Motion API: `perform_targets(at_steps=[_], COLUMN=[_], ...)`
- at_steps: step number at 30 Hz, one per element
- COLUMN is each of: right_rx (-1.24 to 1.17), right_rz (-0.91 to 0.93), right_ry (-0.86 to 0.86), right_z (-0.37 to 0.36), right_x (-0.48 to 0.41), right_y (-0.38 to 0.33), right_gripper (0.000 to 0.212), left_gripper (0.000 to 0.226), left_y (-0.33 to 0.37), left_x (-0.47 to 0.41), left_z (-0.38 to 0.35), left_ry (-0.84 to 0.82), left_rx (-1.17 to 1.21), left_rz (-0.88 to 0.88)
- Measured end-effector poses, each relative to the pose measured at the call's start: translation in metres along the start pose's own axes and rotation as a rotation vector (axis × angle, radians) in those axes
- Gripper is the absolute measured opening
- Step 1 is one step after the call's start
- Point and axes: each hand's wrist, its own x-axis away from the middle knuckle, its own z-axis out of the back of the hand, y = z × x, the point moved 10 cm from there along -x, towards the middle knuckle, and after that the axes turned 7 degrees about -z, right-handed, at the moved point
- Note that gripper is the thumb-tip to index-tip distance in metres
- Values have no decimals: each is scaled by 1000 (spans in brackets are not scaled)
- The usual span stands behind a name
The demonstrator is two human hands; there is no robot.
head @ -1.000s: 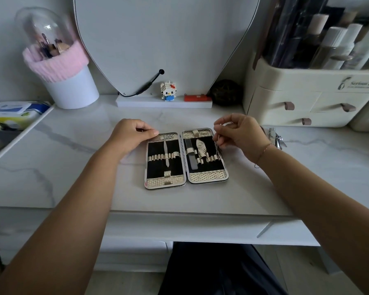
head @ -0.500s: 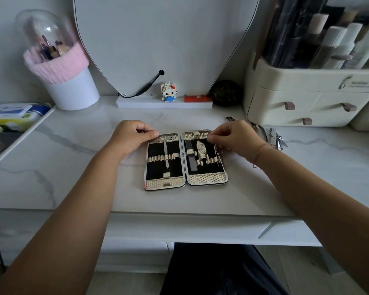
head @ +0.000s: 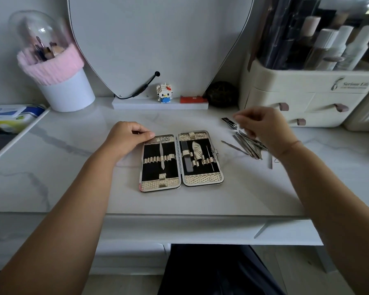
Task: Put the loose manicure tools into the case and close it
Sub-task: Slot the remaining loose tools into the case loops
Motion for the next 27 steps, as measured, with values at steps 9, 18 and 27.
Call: perform_targets(at_steps=[9,18,27], right_rx=[332,624,675], right_rz=[-56,-130,-157], right_ry=[20,34,51], right_z=[36,16,16], right_x=[21,21,10], right_y=[30,34,37], right_gripper=[6,18,16], left_gripper=[7,5,4], left_y=[3,7,2], left_x=[1,3,0], left_z=[-3,-3,-2], left_ry=[-2,5,8], left_rx=[12,23,30], left_rz=[-12,-9,0])
